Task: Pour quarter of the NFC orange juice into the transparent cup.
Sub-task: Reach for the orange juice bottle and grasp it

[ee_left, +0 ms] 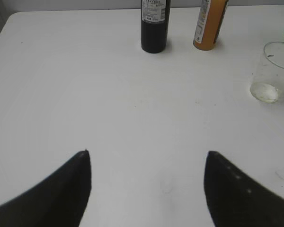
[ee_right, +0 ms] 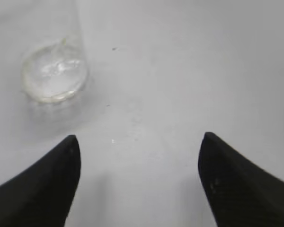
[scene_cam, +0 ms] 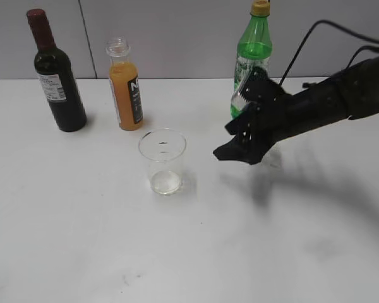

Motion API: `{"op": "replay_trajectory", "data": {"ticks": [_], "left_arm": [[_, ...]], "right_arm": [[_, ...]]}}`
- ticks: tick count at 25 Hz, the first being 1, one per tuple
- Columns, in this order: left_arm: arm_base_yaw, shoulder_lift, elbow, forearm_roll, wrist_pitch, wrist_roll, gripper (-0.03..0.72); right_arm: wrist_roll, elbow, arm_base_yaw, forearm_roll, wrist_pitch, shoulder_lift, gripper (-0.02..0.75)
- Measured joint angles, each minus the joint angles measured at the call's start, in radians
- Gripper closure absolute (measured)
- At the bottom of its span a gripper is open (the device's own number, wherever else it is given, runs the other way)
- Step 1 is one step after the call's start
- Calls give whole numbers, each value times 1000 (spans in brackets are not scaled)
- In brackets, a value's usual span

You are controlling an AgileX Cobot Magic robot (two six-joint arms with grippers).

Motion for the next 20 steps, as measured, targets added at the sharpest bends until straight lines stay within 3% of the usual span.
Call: {"op": "replay_trajectory", "data": {"ticks": [4, 7, 10, 14, 17, 20], "left_arm": [[0, 0, 0, 0, 0, 0, 121], [0, 0, 0, 0, 0, 0, 121], [0, 0, 0, 0, 0, 0, 121], [0, 0, 0, 0, 0, 0, 121], [0, 0, 0, 0, 0, 0, 121], [0, 0, 0, 0, 0, 0, 121]], "right_arm": [[86, 0, -38, -2, 12, -131, 151], [116, 0, -49, -3, 129, -233, 158], [121, 1, -49, -4, 374, -323, 164], [122, 1, -49, 15, 833, -406, 166], [122, -13, -50, 150, 1157, -433, 170], [2, -65, -69, 484, 1330, -441, 194]]}}
